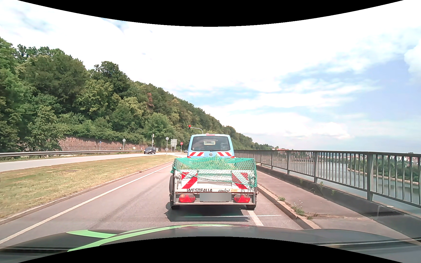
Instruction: Follow the waypoints while adhering to traffic rules and regulations
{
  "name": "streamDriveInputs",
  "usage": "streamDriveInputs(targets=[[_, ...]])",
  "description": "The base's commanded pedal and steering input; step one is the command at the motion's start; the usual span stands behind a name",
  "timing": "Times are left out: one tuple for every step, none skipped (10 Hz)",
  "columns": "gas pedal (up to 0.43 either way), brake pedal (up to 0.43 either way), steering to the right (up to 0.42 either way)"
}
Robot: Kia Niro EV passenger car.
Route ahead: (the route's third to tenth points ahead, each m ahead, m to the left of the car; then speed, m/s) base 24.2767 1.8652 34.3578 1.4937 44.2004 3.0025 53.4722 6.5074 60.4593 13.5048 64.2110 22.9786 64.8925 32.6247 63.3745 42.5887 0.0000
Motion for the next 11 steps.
streamDriveInputs(targets=[[0.0,0.305,-0.003],[0.0,0.305,-0.003],[0.0,0.305,-0.003],[0.0,0.305,-0.003],[0.0,0.305,-0.003],[0.0,0.305,-0.003],[0.0,0.305,-0.003],[0.0,0.305,-0.003],[0.0,0.305,-0.003],[0.0,0.305,-0.003],[0.0,0.305,-0.003]])
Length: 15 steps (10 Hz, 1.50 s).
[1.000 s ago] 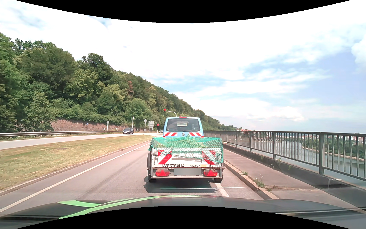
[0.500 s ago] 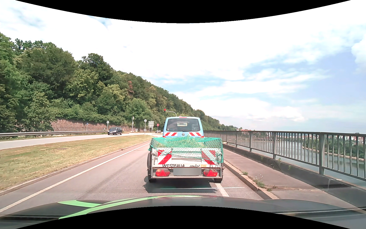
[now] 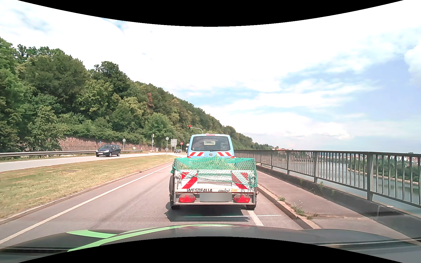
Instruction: Follow the waypoints while adhering to traffic rules and regulations
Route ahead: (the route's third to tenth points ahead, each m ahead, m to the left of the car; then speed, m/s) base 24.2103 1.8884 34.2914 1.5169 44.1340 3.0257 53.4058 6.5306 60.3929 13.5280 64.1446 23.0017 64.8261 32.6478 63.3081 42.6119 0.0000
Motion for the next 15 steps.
streamDriveInputs(targets=[[0.0,0.305,-0.003],[0.0,0.305,-0.003],[0.0,0.305,-0.003],[0.0,0.305,-0.003],[0.0,0.305,-0.003],[0.0,0.305,-0.003],[0.0,0.305,-0.003],[0.0,0.305,-0.003],[0.0,0.305,-0.003],[0.0,0.305,-0.003],[0.0,0.305,-0.003],[0.0,0.305,-0.003],[0.0,0.305,-0.003],[0.0,0.305,-0.003],[0.0,0.305,-0.003]])
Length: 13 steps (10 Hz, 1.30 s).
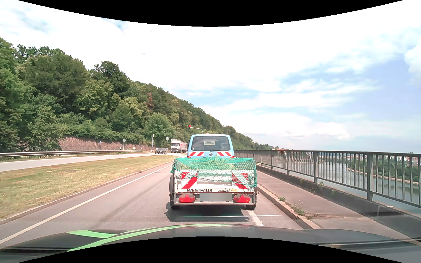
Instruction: Follow the waypoints while adhering to traffic rules and regulations
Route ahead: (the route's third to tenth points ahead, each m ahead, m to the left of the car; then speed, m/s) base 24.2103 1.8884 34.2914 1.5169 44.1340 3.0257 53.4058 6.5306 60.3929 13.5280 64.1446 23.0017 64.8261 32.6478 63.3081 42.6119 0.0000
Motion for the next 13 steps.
streamDriveInputs(targets=[[0.0,0.305,-0.003],[0.0,0.311,-0.003],[0.0,0.311,-0.003],[0.0,0.311,-0.003],[0.0,0.311,-0.003],[0.0,0.311,-0.003],[0.0,0.305,-0.003],[0.0,0.311,-0.003],[0.0,0.311,-0.003],[0.0,0.311,-0.003],[0.0,0.311,-0.003],[0.0,0.311,-0.003],[0.0,0.311,-0.003]])
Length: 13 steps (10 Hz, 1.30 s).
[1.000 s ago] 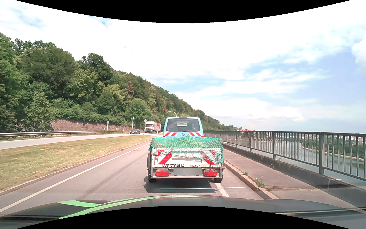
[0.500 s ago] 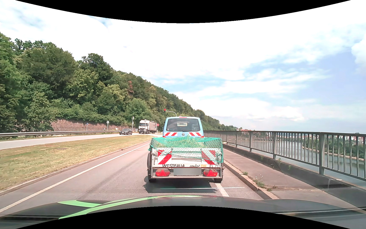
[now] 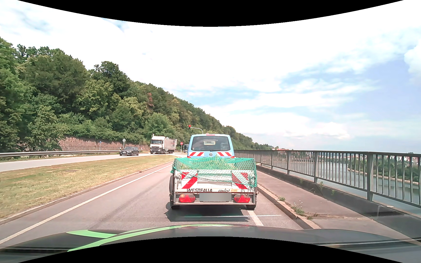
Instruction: Follow the waypoints while adhering to traffic rules and regulations
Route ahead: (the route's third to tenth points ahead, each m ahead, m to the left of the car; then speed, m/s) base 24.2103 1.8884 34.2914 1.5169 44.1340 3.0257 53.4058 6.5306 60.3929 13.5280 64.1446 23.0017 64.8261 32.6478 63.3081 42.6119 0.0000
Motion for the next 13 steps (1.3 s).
streamDriveInputs(targets=[[0.0,0.311,-0.003],[0.0,0.311,-0.003],[0.0,0.311,-0.003],[0.0,0.311,-0.003],[0.0,0.311,-0.003],[0.0,0.311,-0.003],[0.0,0.311,-0.003],[0.0,0.311,-0.003],[0.0,0.311,-0.003],[0.0,0.311,-0.003],[0.0,0.311,-0.003],[0.0,0.311,-0.003],[0.0,0.311,-0.003]])
